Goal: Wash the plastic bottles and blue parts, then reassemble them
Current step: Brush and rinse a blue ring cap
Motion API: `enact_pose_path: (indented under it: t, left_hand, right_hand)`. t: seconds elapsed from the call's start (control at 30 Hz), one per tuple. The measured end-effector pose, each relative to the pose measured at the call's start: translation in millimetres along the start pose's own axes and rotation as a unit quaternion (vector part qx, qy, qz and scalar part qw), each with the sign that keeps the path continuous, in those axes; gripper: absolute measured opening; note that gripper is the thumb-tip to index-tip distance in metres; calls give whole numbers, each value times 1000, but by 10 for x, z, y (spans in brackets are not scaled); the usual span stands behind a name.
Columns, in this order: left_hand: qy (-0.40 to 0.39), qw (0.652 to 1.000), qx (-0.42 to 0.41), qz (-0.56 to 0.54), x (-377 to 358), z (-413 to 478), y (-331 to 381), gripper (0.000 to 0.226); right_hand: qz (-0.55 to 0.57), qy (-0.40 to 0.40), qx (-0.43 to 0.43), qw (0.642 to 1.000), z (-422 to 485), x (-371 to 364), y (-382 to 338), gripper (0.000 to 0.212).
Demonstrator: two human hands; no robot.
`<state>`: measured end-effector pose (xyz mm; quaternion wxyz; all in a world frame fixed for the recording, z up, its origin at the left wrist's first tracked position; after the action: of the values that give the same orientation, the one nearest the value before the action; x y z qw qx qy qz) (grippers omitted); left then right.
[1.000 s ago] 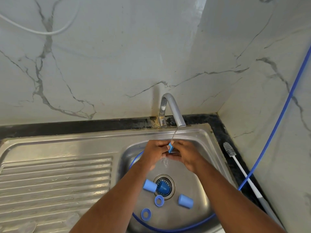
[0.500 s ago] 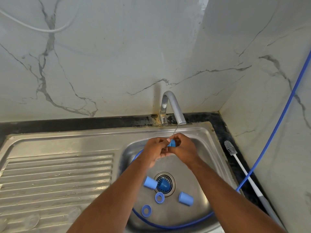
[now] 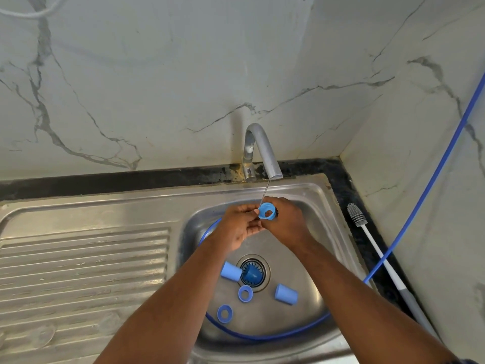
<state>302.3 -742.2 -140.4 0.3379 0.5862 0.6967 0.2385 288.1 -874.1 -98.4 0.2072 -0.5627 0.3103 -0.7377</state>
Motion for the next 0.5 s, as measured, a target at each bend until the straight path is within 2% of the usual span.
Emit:
enact_pose_path:
  t: [0.07, 0.17, 0.23, 0.3, 0.4, 0.5]
  left_hand:
    - [15, 999, 25, -22, 13, 25, -18, 19]
    - [28, 999, 34, -23, 62, 68, -33, 19]
    - [46, 999, -2, 13, 122, 99, -20, 21]
    - [64, 995, -56, 59, 189, 122, 28, 23]
    - [71, 982, -137, 108, 264, 139, 138, 19]
    - [42, 979, -170, 107, 269, 133, 206, 21]
  right_hand:
    - [10, -13, -30, 999, 30, -20, 82, 40]
    - [7, -48, -41, 998, 73, -90, 121, 25]
    - [14, -89, -54, 994, 57, -163, 121, 19]
    - [49, -117, -82, 989, 20, -243, 133, 24]
    - [116, -102, -129, 980, -27, -303, 159, 44]
    - [142, -47, -117, 982, -22, -266, 97, 43]
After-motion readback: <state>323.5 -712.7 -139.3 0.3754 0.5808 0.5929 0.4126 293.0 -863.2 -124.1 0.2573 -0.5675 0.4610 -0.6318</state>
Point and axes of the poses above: each hand's wrist, its own z-axis towards the middle knuckle, its own x-axis out of the back of the hand, y = z × x, the point moved 5 cm from there along z, towards the middle knuckle, and after that the axes turned 14 degrees about y, right-handed, at the moved point
